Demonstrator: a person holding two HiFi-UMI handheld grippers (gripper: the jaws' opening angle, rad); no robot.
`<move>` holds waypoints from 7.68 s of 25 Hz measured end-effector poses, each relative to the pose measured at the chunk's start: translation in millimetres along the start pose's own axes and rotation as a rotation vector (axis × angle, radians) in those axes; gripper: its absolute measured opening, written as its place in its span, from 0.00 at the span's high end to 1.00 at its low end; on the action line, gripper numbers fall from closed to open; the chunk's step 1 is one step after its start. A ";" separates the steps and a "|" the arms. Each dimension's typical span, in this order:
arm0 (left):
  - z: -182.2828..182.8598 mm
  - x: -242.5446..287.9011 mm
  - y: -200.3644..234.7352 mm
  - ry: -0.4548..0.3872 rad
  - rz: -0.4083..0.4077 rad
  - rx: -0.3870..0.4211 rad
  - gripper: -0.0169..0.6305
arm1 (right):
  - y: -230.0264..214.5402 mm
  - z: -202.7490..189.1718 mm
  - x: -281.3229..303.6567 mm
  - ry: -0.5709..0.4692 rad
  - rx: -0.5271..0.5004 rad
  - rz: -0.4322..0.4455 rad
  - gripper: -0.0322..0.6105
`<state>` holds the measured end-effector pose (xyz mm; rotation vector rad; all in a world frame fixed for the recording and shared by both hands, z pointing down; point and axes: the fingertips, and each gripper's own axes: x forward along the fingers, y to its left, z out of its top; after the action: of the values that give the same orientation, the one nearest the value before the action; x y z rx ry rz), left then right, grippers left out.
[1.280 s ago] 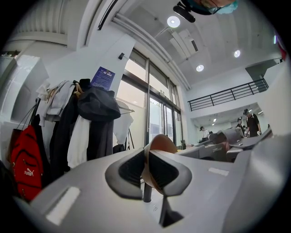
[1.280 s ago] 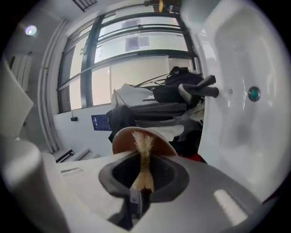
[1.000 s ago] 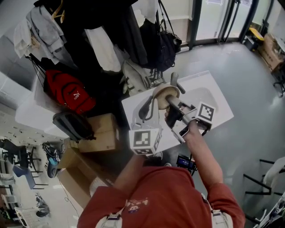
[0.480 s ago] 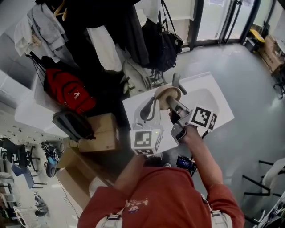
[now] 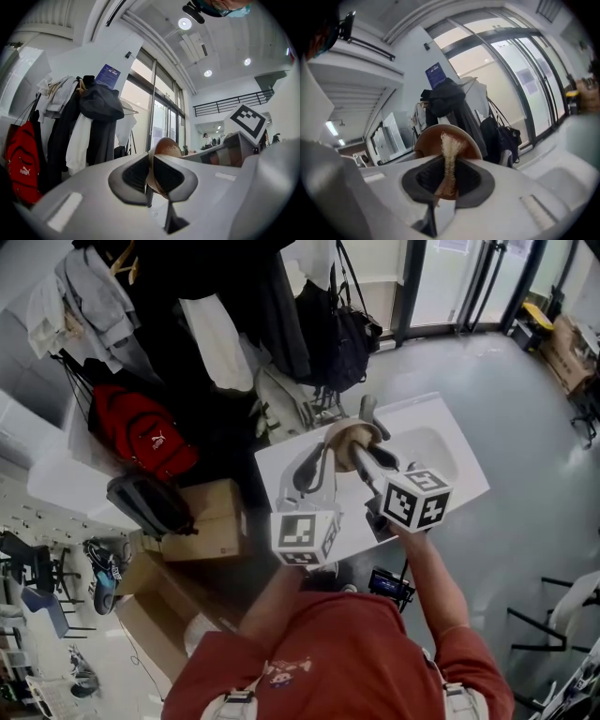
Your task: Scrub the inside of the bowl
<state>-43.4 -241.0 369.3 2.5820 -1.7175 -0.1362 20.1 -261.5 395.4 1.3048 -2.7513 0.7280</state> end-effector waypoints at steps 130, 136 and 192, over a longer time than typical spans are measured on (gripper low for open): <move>-180.0 78.6 90.4 0.380 0.211 -0.158 0.94 | -52.5 -24.6 -36.4 -0.108 -0.032 -0.257 0.87; -212.3 92.8 104.8 0.429 0.239 -0.206 0.94 | -64.1 -38.5 -29.7 -0.077 -0.018 -0.289 0.87; -118.2 72.7 55.7 0.269 0.117 -0.022 0.70 | -76.6 -32.4 -37.1 -0.126 -0.121 -0.382 0.87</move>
<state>-55.6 -331.7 487.6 2.3473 -1.7481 0.1862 94.6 -262.8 447.7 1.8266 -2.4664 0.4584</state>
